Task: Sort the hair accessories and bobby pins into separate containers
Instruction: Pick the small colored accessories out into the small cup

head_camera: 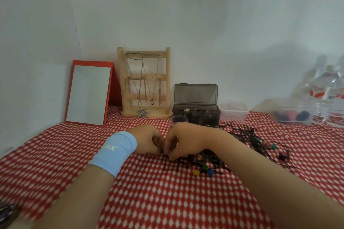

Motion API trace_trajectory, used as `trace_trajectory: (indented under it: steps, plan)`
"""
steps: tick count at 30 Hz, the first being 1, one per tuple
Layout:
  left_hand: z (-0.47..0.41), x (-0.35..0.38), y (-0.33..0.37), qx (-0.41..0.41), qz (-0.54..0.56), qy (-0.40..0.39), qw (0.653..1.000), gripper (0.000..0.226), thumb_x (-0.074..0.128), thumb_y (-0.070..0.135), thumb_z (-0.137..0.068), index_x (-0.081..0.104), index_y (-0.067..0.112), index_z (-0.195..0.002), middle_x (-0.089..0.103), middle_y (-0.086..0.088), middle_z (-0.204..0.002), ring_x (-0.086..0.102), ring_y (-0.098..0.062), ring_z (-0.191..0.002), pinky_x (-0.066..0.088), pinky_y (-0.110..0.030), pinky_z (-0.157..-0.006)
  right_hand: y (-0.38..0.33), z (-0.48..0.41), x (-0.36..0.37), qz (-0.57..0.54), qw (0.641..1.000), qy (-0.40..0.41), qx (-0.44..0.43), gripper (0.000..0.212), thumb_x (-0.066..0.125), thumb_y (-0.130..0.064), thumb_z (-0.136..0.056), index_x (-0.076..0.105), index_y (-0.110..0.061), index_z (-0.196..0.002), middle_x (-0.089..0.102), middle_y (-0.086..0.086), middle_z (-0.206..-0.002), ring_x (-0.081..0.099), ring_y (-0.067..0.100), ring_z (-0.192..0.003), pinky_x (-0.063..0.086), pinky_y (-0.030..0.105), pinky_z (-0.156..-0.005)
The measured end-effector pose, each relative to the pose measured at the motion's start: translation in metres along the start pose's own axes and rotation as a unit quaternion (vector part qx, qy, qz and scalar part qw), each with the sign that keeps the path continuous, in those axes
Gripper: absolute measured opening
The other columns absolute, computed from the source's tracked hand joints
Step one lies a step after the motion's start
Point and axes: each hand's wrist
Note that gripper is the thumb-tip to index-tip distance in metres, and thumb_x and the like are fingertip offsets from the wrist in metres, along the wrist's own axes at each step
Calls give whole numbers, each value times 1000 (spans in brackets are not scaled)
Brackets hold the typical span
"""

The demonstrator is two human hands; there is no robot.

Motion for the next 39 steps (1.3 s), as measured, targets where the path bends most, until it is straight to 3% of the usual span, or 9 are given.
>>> trace_trajectory:
  steps: [4,8,14,17,20,22,25,31,39]
  plan:
    - [-13,-10,-2,10,58,64,996,15,71,21,-85,75,30,-97,69,14,-92,63,-1,-84,50,-19,-79,18,-1,-24,-25,994,100,26,16,77,-24,-86,79,-28,-101,70,-18,-94,63,-6,-79,49,13,-75]
    - [-45,-22,4,-23,94,184,978,6,69,27,-87,70,32,-91,66,10,-98,61,-8,-94,47,-25,-86,44,-16,-43,-35,972,212,93,14,76,-21,-86,79,-25,-99,66,-19,-85,60,-4,-79,49,15,-74]
    - [-82,-22,14,-36,100,220,970,14,67,22,-88,72,28,-100,68,5,-94,63,-14,-94,48,-28,-83,66,-34,-39,-58,965,217,137,39,81,-24,-82,73,-20,-120,75,-5,-106,67,9,-94,54,27,-92]
    - [-88,-15,18,-18,97,197,975,24,70,20,-85,72,27,-108,70,6,-103,63,-14,-98,50,-32,-89,72,-28,-38,-59,962,229,139,40,80,-26,-84,72,-20,-122,75,-4,-108,68,9,-96,54,28,-93]
    - [-83,-7,24,19,81,193,978,23,69,25,-87,72,30,-109,71,10,-105,62,-9,-100,48,-29,-91,71,-5,-43,-39,957,255,131,11,77,-22,-86,79,-26,-96,73,-13,-94,65,3,-86,53,23,-86]
    - [-76,-3,33,53,94,191,976,16,70,27,-87,73,31,-102,68,17,-97,60,-1,-92,49,-24,-89,68,15,-47,-24,967,219,127,10,76,-19,-86,79,-28,-85,70,-18,-84,64,-1,-76,51,17,-75]
    - [-60,4,52,98,113,120,982,11,74,28,-85,76,31,-94,69,20,-86,61,6,-80,47,-15,-76,66,39,-47,22,982,118,144,9,78,-19,-85,79,-28,-88,72,-17,-86,68,0,-65,52,16,-66]
    - [-43,16,74,134,65,-45,988,17,74,33,-85,78,30,-100,72,19,-97,65,0,-91,52,-21,-88,71,56,-28,48,980,63,184,24,75,-13,-86,72,-36,-90,65,-20,-87,66,8,-90,56,27,-88]
    - [-47,24,72,144,22,-27,989,14,75,32,-84,75,30,-98,67,18,-99,61,-2,-90,48,-16,-77,71,55,-18,54,980,57,181,25,75,-17,-88,77,-25,-111,72,-12,-107,65,10,-95,55,31,-94]
Point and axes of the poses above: each hand's wrist, its own z-axis away from the middle knuckle, its own x-axis out of the palm, y = z × x
